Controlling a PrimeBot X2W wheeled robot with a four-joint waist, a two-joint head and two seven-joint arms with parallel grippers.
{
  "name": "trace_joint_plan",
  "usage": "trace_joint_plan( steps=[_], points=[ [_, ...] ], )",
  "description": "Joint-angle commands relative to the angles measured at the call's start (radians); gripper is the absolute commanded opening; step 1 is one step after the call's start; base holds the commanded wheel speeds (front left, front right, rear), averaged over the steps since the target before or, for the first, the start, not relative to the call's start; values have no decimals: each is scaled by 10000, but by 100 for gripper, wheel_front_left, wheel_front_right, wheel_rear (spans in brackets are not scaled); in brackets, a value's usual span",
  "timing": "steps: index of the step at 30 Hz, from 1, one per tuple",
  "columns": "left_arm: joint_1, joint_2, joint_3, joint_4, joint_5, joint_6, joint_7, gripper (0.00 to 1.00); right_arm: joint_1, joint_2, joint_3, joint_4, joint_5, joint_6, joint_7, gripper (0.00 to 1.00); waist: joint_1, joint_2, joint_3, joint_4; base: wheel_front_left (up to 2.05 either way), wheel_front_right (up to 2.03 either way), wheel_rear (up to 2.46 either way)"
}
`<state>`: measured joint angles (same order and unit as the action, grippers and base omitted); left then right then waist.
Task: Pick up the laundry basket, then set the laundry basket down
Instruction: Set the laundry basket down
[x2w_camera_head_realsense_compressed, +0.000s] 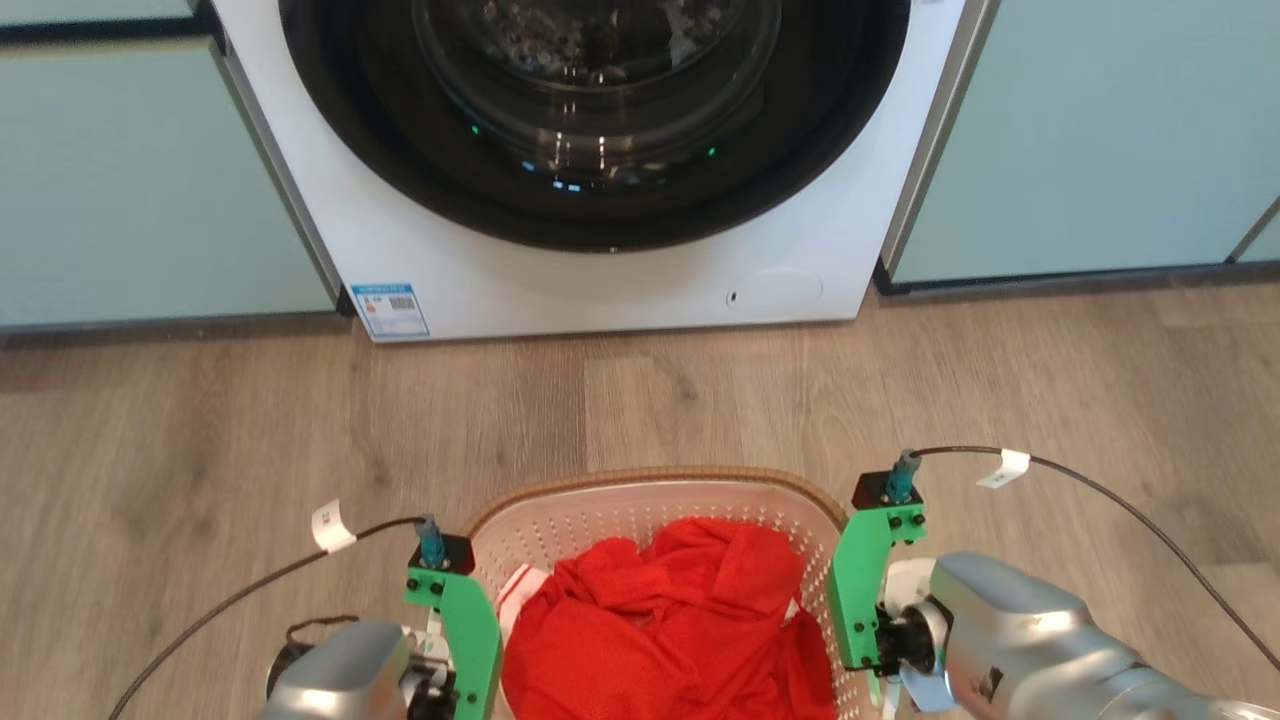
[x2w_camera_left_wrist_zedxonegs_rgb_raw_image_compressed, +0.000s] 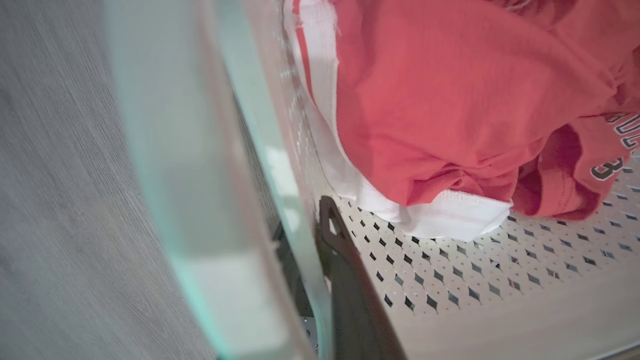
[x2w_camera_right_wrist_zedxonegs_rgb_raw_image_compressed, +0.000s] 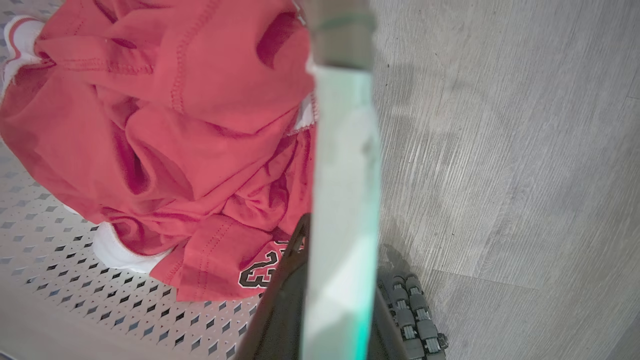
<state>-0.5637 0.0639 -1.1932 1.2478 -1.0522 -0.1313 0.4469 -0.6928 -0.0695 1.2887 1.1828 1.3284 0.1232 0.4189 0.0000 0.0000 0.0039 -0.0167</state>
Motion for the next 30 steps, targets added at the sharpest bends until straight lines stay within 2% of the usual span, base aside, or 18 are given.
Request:
trace_joint_plan(
  steps=[1,9,16,23,30],
  points=[
    [-501,111,-109,10,131,6,-76,0,-651,109,-90,-238,-138,75,-312,0,0,0,343,-6,0,0,0],
    [-1115,48,-145,162,252,28,-670,0,-1188,11,-90,-293,-355,75,-1096,0,0,0,1942,30,0,0,0],
    [-2054,-27,-99,253,347,44,-1311,0,-2159,11,-147,-203,-530,75,-2277,0,0,0,4055,80,0,0,0],
    [-2914,-93,127,285,272,178,-2219,0,-2917,-35,-199,182,-711,75,-3337,0,0,0,5781,136,0,0,0],
    [-3606,-126,223,292,240,391,-2730,0,-3457,-12,-292,522,-776,75,-4119,0,0,0,7012,257,0,0,0]
  ],
)
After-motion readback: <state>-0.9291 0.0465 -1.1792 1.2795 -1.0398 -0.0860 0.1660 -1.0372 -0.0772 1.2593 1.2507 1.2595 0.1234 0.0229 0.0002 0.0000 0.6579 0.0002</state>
